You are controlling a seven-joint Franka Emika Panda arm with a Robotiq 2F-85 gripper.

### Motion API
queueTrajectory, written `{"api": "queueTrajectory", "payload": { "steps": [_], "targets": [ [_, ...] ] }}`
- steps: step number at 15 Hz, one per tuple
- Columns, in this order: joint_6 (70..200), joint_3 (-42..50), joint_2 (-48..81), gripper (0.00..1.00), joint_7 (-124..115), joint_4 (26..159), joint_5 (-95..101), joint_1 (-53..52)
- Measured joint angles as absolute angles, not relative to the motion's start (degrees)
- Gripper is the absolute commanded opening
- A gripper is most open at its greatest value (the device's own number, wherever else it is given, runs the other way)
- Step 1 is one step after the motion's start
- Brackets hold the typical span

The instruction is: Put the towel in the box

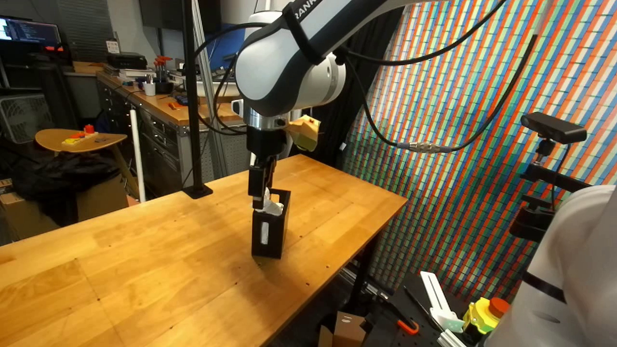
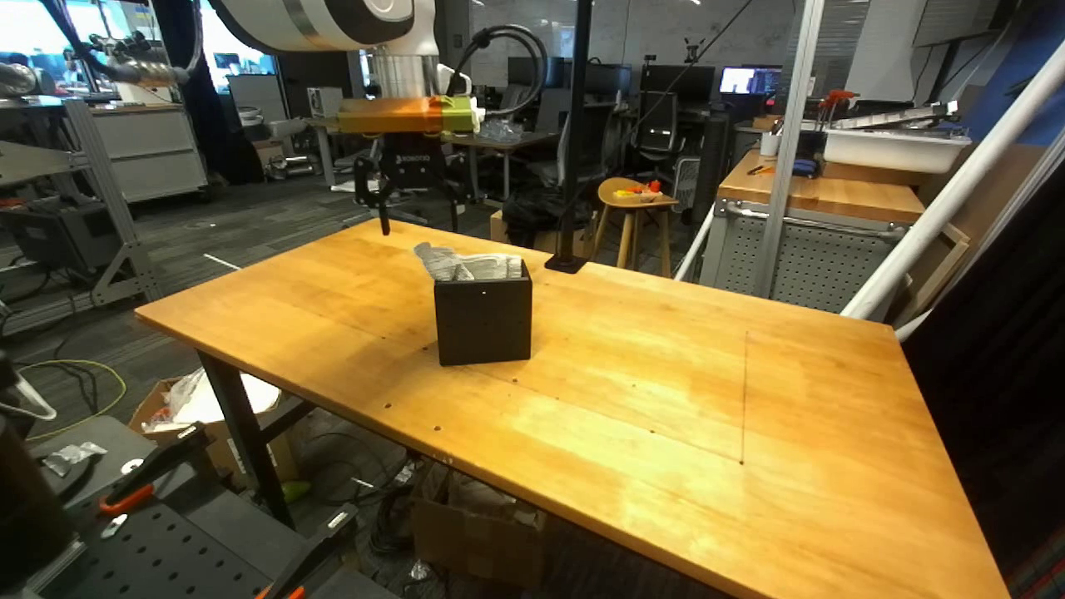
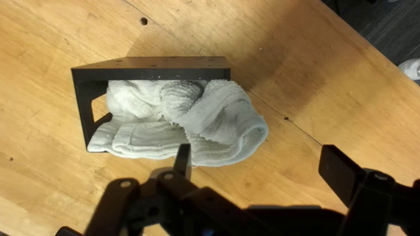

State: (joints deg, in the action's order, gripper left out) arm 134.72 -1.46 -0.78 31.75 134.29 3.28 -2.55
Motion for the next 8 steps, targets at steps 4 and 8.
{"api": "queueTrajectory", "payload": {
  "steps": [4, 8],
  "targets": [
    [135.2, -1.2, 1.9, 1.00, 34.3, 132.0, 3.3, -2.0],
    [135.5, -1.0, 3.9, 1.00, 36.6, 130.7, 3.3, -0.5]
  ]
}}
